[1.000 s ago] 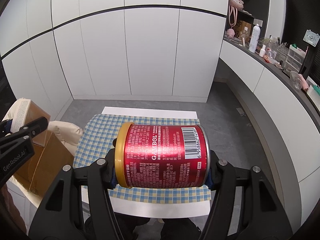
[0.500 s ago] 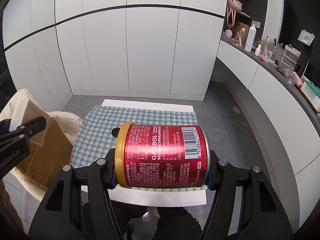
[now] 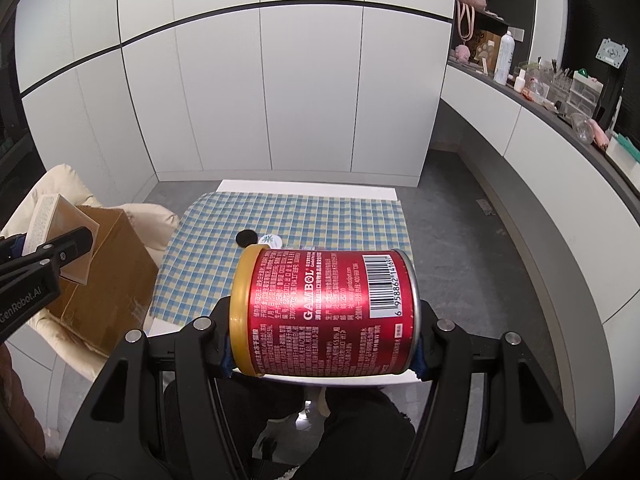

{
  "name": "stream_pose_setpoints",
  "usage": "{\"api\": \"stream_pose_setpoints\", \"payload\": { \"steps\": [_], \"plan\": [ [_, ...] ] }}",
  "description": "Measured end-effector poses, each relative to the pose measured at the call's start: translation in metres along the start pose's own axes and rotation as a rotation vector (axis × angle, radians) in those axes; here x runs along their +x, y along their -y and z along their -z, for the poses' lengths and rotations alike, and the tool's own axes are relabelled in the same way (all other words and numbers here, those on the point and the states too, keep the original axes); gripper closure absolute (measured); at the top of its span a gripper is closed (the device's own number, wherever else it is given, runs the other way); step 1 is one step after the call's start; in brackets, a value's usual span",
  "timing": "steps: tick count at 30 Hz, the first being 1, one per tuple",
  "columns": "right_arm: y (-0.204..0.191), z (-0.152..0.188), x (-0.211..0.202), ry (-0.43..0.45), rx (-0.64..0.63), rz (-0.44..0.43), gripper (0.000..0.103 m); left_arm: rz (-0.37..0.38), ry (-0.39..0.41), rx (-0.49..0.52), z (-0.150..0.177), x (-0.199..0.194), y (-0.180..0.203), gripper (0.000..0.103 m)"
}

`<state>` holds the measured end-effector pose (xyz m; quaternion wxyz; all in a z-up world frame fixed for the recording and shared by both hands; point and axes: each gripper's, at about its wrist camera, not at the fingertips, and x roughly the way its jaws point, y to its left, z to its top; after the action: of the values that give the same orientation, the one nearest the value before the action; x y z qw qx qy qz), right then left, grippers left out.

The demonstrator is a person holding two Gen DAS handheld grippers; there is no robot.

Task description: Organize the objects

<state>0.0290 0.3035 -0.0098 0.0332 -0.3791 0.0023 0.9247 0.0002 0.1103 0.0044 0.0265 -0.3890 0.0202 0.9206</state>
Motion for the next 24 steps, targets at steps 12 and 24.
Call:
{"api": "stream_pose_setpoints", "payload": {
  "steps": [12,24],
  "plan": [
    [0.002,0.042,-0.008,-0.031,-0.012,-0.004,0.039,-0.008,-0.021,0.029,0.044,-0.004,-0.005,0.059],
    [0.005,0.079,-0.011,-0.092,-0.043,0.012,0.039,-0.038,-0.053,0.008,0.083,-0.013,-0.027,0.059]
  ]
}}
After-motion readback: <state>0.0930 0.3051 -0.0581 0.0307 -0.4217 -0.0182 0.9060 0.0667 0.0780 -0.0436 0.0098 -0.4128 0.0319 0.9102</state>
